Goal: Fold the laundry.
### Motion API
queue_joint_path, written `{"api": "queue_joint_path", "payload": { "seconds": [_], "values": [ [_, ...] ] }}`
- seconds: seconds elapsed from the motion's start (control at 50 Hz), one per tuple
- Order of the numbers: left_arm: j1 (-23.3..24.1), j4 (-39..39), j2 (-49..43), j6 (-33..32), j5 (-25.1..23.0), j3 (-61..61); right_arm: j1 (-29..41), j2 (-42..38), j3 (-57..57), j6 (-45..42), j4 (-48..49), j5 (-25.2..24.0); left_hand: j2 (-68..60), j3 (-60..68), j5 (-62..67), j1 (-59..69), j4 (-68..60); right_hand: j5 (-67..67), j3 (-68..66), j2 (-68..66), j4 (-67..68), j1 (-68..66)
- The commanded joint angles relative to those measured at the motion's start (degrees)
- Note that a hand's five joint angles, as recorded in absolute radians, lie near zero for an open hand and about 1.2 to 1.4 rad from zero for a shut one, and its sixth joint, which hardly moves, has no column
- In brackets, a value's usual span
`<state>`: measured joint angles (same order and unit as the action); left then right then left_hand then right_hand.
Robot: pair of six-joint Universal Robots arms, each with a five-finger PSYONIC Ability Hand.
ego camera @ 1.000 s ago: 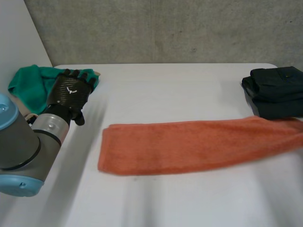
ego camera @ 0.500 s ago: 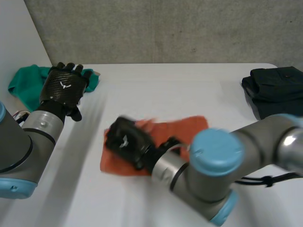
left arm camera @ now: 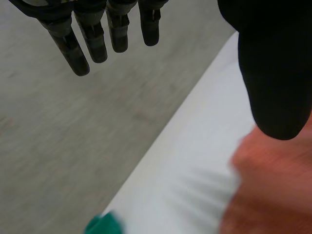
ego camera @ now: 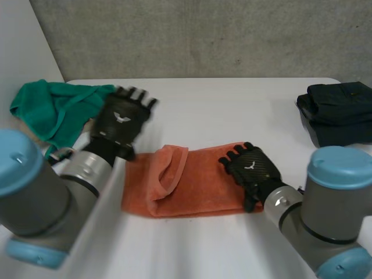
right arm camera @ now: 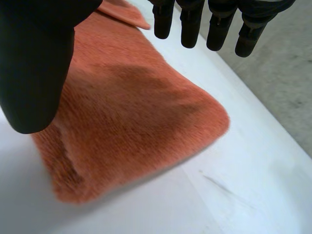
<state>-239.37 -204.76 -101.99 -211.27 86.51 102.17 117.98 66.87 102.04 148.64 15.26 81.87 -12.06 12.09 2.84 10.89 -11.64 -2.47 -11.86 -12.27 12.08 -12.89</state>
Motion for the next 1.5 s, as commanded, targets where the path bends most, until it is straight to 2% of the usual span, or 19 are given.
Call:
{"api": "queue_joint_path", "payload": {
  "seconds": [0.02, 0.14, 0.3, 0.4, 0.54, 0.56, 0.58, 0.6, 0.82, 0.94, 1.04, 1.14, 1.16, 1.24, 1.3, 1.36, 1.38, 1.44, 1.5],
  "values": [
    [11.5, -0.2, -6.9, 3.1, 0.4, -3.1, -1.4, 2.3, 3.6, 0.4, 5.7, 0.0, 1.5, -1.5, -2.3, -0.3, 1.1, 2.5, 1.9, 2.3, -2.1, 2.9],
    [13.5, -0.2, -14.0, 3.3, 1.9, -7.9, -0.5, 2.1, 4.9, 0.4, 6.0, 0.6, 0.0, 0.0, -0.8, 1.2, -0.4, 2.5, 1.9, 2.3, -2.1, 2.9],
    [12.8, -0.2, -23.7, 2.6, 11.9, -14.0, -0.8, 1.2, 4.9, -0.4, 6.2, 4.3, -0.3, 0.3, -0.4, 1.5, -0.8, -7.5, -8.1, -7.7, 7.9, -7.1],
    [8.2, -0.3, -24.6, 2.6, 21.3, -14.5, -1.5, 0.5, 4.9, -0.4, 6.2, 4.4, -0.3, 0.3, -0.4, 1.5, -0.8, -22.1, -22.8, -22.4, 22.5, -21.7],
    [4.9, -0.3, -20.9, 2.6, 22.7, -10.6, -1.6, 0.5, 5.4, -0.5, 5.8, 3.4, 0.0, 0.0, -0.8, 1.2, -0.4, -50.6, -51.2, -50.8, 51.0, -50.1],
    [4.5, -0.3, -19.8, 2.6, 22.6, -9.7, -1.6, 0.5, 5.5, -0.5, 5.9, 3.4, 0.0, 0.0, -0.8, 1.2, -0.4, -62.8, -63.4, -63.0, 63.1, -62.3],
    [4.3, -0.3, -19.0, 2.6, 22.5, -9.0, -1.6, 0.5, 5.6, -0.5, 5.9, 3.4, 0.0, 0.0, -0.8, 1.2, -0.4, -67.5, -68.1, -67.7, 67.9, -67.1],
    [4.1, -0.3, -17.3, 2.6, 22.5, -7.5, -1.6, 0.5, 5.6, -0.5, 6.0, 3.4, 0.2, -0.2, -0.9, 1.0, -0.3, -67.5, -68.1, -67.7, 67.9, -67.1],
    [3.7, -0.2, -6.2, 2.8, 21.9, 0.1, -3.2, 4.6, 7.9, -2.4, 3.8, 4.3, 1.2, -1.2, -2.0, 0.0, 0.7, -67.5, -68.1, -67.7, 67.9, -67.1],
    [1.1, -0.2, -0.7, 2.7, 19.0, 3.2, -7.8, 6.5, 6.9, -12.6, -4.4, 5.9, 1.2, -1.2, -2.0, 0.0, 0.7, -67.5, -68.1, -67.7, 67.9, -67.1],
    [-1.7, -0.3, 2.8, 2.7, 15.6, 4.2, -7.1, 7.2, 2.1, -18.6, -2.2, 7.4, 1.0, -1.0, -1.8, 0.2, 0.6, -67.5, -68.1, -67.7, 67.9, -67.1],
    [-2.6, -0.4, 3.7, 2.8, 15.0, 3.7, 4.1, 6.9, -3.9, -19.6, 3.8, 5.0, 1.0, -1.0, -1.8, 0.2, 0.6, -67.5, -68.1, -67.7, 67.9, -67.1],
    [-2.7, -0.4, 3.7, 2.8, 14.9, 3.6, 8.5, 6.1, -5.3, -19.4, 6.4, 2.8, 1.2, -1.2, -1.9, 0.0, 0.7, -67.5, -68.1, -67.7, 67.9, -67.1],
    [-2.9, -0.4, 3.9, 3.0, 14.9, 3.4, 16.6, -0.3, -7.1, -20.3, 10.9, -4.3, 1.2, -1.2, -2.0, 0.0, 0.7, -67.5, -68.1, -67.7, 67.9, -67.1],
    [-2.9, -0.5, 3.9, 3.5, 14.8, 3.4, 19.8, -5.6, -8.0, -20.8, 10.5, -8.6, 1.3, -1.4, -2.1, -0.2, 0.9, -67.5, -68.1, -67.7, 67.9, -67.1],
    [-2.9, -0.6, 3.7, 3.7, 14.8, 3.2, 21.2, -8.4, -8.6, -21.6, 8.6, -9.4, 1.3, -1.4, -2.1, -0.2, 0.9, -67.5, -68.1, -67.7, 67.9, -67.1],
    [-3.0, -0.6, 3.6, 3.7, 14.8, 3.1, 21.2, -8.9, -9.2, -21.1, 7.6, -9.4, 1.5, -1.5, -2.3, -0.3, 1.1, -64.3, -64.9, -64.5, 64.6, -63.8],
    [-2.4, -1.0, 3.3, 4.5, 14.9, 2.2, 20.9, -8.3, -10.0, -18.2, 7.3, -9.2, 1.5, -1.5, -2.3, -0.3, 1.1, -13.5, -14.1, -13.7, 13.8, -13.0],
    [-2.1, -1.9, 2.8, 6.1, 15.0, 0.8, 20.1, -6.4, -10.4, -11.1, 7.7, -8.1, 1.3, -1.4, -2.1, -0.2, 0.9, -0.7, -1.3, -0.9, 1.1, -0.3]
  ]
}}
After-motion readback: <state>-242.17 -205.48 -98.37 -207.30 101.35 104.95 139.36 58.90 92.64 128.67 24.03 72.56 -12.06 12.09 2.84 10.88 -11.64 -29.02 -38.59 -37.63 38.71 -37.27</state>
